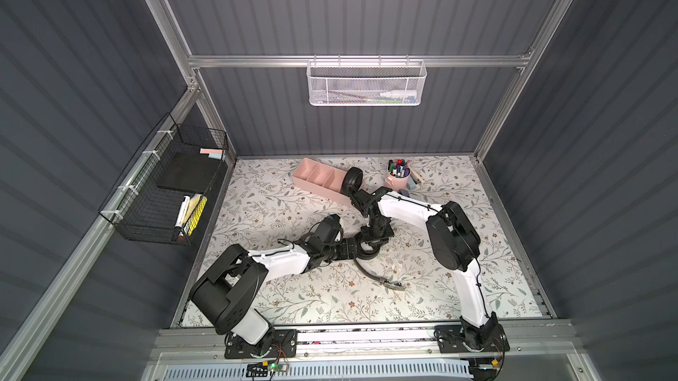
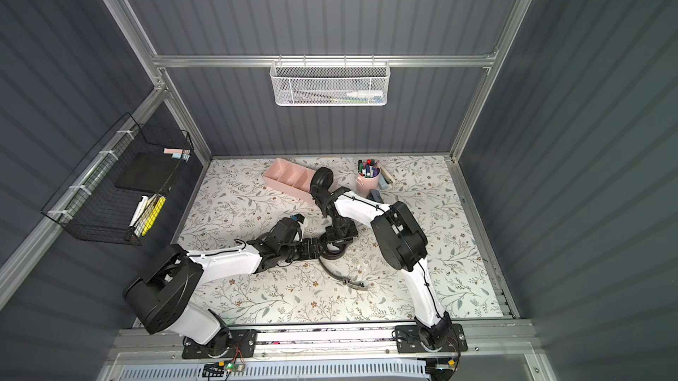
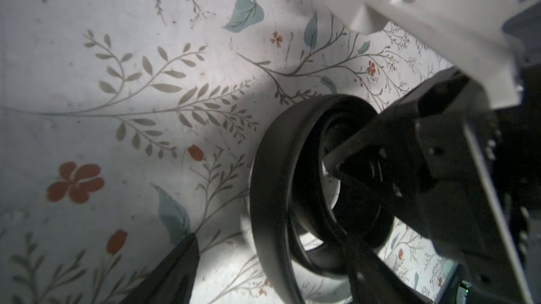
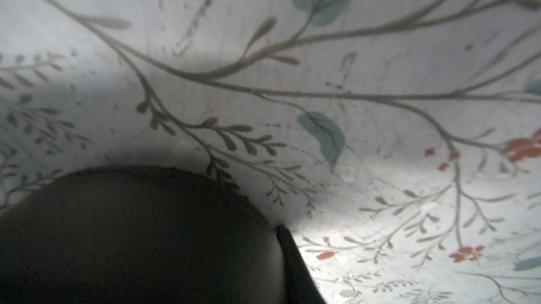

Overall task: Place the belts into the storage roll
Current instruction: Roll the belt at the center of the board.

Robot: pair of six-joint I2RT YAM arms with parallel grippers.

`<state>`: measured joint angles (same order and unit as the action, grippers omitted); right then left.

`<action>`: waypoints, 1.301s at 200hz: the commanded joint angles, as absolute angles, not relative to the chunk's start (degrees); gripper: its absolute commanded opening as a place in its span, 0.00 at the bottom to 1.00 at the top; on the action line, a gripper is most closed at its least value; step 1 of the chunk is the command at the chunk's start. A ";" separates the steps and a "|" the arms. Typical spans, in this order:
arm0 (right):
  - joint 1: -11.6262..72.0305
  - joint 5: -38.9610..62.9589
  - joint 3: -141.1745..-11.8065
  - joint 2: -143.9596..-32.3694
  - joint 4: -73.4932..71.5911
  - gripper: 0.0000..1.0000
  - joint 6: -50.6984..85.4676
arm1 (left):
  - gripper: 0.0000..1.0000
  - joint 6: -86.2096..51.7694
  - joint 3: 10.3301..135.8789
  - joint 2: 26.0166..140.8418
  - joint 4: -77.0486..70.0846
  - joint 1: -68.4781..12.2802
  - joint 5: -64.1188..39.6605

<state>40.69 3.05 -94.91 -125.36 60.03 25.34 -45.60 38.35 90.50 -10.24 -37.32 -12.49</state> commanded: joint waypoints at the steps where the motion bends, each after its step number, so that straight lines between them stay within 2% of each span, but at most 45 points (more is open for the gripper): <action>1: 42.28 7.54 -93.79 -130.25 58.42 0.06 25.88 | 0.79 -47.24 39.11 93.02 -12.81 -37.00 -13.32; 56: 42.80 9.02 -94.69 -131.55 58.17 0.06 25.51 | 0.76 -48.66 40.94 95.44 -15.30 -36.98 -14.39; 84: 42.70 8.58 -94.49 -131.97 58.16 0.06 25.12 | 0.66 -50.34 40.70 94.75 -16.81 -37.00 -15.58; 100: 42.46 8.47 -94.23 -132.15 58.17 0.06 24.99 | 0.67 -51.70 38.15 92.02 -16.76 -37.00 -15.95; 117: 42.32 8.28 -94.47 -132.42 58.24 0.06 24.76 | 0.75 -53.70 35.34 89.72 -17.92 -36.97 -15.61; 185: 42.45 8.93 -95.37 -132.96 58.60 0.06 24.24 | 0.76 -59.44 32.56 91.78 -27.68 -36.99 -17.39; 216: 42.43 8.44 -94.58 -132.71 58.40 0.06 23.99 | 0.75 -59.08 32.38 89.91 -24.64 -37.00 -17.05; 260: 42.69 9.32 -94.93 -132.15 58.08 0.06 24.43 | 0.74 -55.63 37.69 94.38 -16.40 -36.99 -17.24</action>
